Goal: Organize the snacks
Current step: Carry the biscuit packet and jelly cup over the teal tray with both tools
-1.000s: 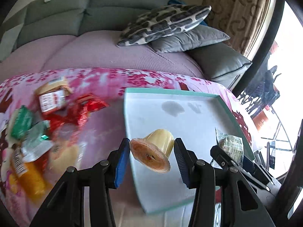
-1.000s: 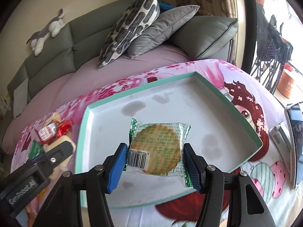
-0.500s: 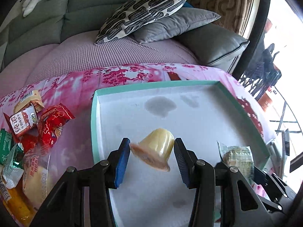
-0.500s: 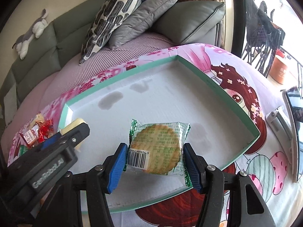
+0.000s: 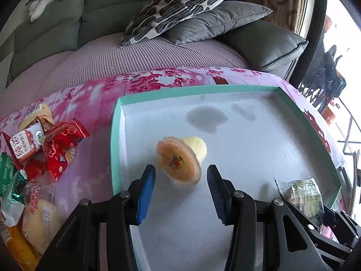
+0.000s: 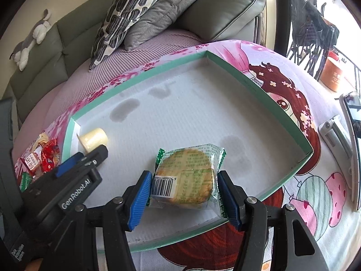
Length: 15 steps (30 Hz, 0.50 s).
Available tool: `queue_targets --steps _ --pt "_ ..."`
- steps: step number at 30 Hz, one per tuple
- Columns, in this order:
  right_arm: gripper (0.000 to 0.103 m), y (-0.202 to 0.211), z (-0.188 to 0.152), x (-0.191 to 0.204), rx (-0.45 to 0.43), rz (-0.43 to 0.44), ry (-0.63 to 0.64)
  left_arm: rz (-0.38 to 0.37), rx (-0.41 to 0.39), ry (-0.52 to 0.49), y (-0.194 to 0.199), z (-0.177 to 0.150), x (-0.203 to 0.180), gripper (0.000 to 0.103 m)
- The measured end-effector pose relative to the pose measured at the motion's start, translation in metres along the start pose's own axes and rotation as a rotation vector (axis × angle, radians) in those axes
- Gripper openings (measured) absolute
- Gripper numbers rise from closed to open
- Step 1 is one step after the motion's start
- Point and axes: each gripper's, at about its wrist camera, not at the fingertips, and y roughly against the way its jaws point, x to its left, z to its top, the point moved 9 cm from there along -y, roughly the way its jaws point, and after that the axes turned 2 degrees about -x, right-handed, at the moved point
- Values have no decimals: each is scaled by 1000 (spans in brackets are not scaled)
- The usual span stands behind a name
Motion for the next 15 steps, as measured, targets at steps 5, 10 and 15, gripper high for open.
queue_targets --steps 5,10,15 --pt "63 0 0 2 4 3 12 31 21 7 -2 -6 6 49" --pt "63 0 0 3 1 -1 23 64 31 28 2 -13 19 49" --pt "64 0 -1 5 3 0 37 72 38 21 7 -21 31 49"
